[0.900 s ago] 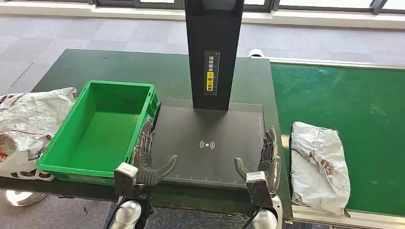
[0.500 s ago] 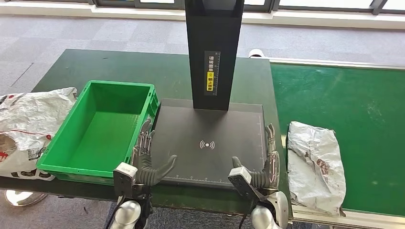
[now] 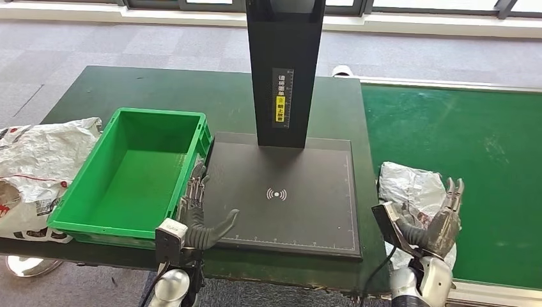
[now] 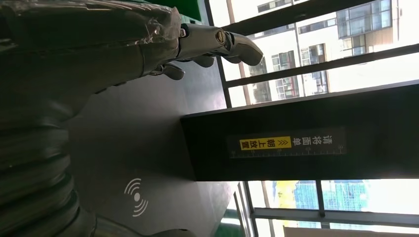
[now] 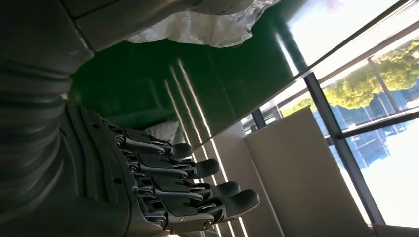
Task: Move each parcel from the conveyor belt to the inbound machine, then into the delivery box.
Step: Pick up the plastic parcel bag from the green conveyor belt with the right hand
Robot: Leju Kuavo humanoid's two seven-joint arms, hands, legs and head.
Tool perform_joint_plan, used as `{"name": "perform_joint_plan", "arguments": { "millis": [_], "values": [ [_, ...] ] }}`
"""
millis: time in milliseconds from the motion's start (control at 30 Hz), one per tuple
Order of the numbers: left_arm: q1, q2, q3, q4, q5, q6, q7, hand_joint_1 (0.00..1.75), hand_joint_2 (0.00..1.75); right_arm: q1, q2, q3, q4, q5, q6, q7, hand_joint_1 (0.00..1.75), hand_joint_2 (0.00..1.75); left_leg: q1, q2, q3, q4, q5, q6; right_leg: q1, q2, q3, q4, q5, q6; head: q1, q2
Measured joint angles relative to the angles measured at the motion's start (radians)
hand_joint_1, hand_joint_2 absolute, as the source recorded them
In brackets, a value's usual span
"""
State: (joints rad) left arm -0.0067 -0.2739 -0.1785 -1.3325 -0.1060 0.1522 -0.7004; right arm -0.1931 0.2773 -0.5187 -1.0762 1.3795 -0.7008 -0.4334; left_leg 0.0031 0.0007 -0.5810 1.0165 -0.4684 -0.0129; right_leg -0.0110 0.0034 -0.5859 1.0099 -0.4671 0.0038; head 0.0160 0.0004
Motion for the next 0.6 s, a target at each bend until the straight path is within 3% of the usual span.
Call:
{"name": "perform_joint_plan", "arguments": {
  "millis": [267,600],
  "values": [
    [0.0,0.0,0.0,0.0,0.007,0.001,0.0,0.0,1.75,-0.024,0.023,-0.143,0.006,0.019,0.0,-0.035,0.0,1.75,0.0,0.0,0.0,0.0,0.0,0.0,0.0,0.0,0.0,0.0,0.0,0.0,0.0,0.0],
    [0.0,0.0,0.0,0.0,0.009,0.002,0.0,0.0,1.75,-0.046,0.017,-0.164,0.106,-0.001,0.0,0.061,0.0,1.75,0.0,0.0,0.0,0.0,0.0,0.0,0.0,0.0,0.0,0.0,0.0,0.0,0.0,0.0]
  ]
}}
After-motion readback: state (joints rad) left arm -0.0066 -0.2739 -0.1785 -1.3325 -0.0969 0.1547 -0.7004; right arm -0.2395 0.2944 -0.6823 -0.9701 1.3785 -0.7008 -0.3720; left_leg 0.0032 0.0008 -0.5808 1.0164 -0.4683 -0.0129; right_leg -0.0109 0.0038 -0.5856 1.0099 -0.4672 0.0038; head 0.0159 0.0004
